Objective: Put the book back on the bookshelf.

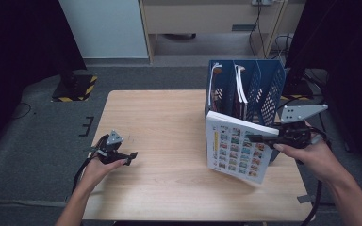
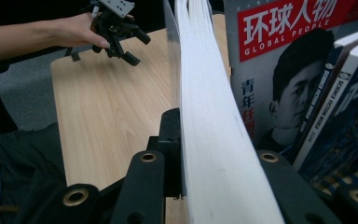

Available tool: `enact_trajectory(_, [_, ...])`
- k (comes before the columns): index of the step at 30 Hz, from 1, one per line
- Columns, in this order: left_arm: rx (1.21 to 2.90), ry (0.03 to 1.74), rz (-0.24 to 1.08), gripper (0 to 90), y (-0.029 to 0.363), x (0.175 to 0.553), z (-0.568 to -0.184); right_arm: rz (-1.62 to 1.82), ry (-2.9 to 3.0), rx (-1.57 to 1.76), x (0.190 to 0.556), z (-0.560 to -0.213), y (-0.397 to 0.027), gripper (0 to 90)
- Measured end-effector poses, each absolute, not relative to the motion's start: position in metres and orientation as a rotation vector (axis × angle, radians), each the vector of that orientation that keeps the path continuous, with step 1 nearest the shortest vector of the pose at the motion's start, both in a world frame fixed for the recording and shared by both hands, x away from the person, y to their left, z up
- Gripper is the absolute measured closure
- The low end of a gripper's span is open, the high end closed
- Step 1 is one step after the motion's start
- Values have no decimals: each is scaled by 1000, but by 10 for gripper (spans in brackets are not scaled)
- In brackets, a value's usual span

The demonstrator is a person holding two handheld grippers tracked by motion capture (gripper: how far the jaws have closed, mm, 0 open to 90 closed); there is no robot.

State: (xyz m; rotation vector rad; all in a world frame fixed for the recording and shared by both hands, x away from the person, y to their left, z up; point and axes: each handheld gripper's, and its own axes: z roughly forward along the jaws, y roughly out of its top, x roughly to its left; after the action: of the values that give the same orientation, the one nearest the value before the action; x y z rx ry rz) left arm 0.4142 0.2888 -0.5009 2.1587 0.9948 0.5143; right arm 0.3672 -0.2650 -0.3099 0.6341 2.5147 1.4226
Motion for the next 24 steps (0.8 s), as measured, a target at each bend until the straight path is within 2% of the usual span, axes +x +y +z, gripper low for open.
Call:
enact_trajectory(9, [2167,994,512,58,287,415,-503,1413,2491,672,359,-310,-289,741])
enact_trajectory(24, [2151,999,521,59,290,413,-499,1396,2424,731,343,-291,-327,741])
